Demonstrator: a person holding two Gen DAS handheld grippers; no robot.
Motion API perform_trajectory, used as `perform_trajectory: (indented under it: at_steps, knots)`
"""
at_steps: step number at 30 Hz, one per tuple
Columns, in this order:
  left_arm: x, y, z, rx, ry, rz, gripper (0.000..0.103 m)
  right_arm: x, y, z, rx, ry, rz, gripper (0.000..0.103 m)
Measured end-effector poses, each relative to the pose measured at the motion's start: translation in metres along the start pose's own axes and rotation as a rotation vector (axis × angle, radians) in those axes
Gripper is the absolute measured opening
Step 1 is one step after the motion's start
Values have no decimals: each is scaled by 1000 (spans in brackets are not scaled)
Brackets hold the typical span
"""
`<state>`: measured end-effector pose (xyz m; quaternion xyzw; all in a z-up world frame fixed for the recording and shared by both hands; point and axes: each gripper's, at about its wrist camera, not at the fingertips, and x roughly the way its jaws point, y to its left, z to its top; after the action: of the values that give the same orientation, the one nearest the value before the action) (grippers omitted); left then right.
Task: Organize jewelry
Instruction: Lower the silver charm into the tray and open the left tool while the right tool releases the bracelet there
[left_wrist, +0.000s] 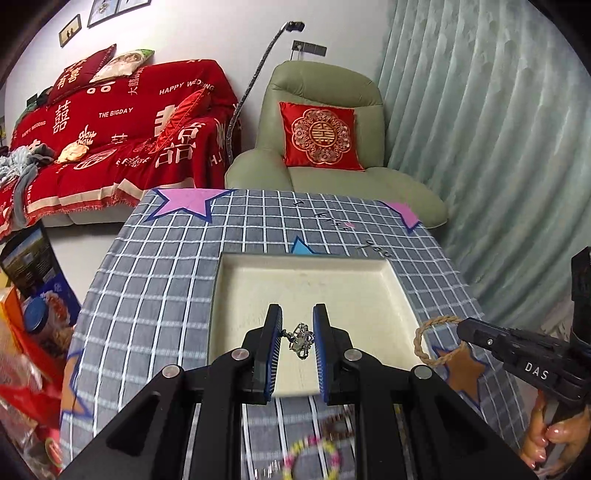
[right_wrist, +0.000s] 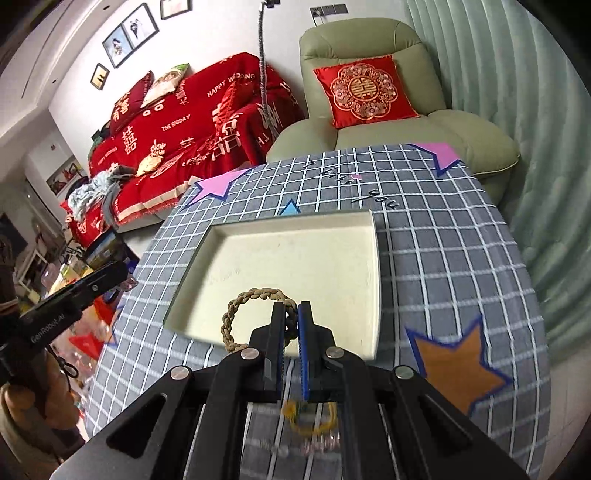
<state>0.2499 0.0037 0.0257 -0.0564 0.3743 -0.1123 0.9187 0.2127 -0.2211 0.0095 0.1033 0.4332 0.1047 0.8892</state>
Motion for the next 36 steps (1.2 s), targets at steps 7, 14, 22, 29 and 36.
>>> perform_trajectory:
  at_steps: [7,14,22,29,36]
  knots:
    - [84,5,10,-1,91,44,26,66,-14,34,52,48,-7,7]
    - [144,5,-3,29,155,88,26,125,-26,36,72,95,-38,7]
    - [169,6,-14,65,178,145,26,156,-32,27,37,126,-93,7]
    - [178,1,-22,90,202,192,27,164,-34,18,35,160,-109,8]
    - [179,-3,-23,99,221,213,27,164,-29,16,15,169,-116,42]
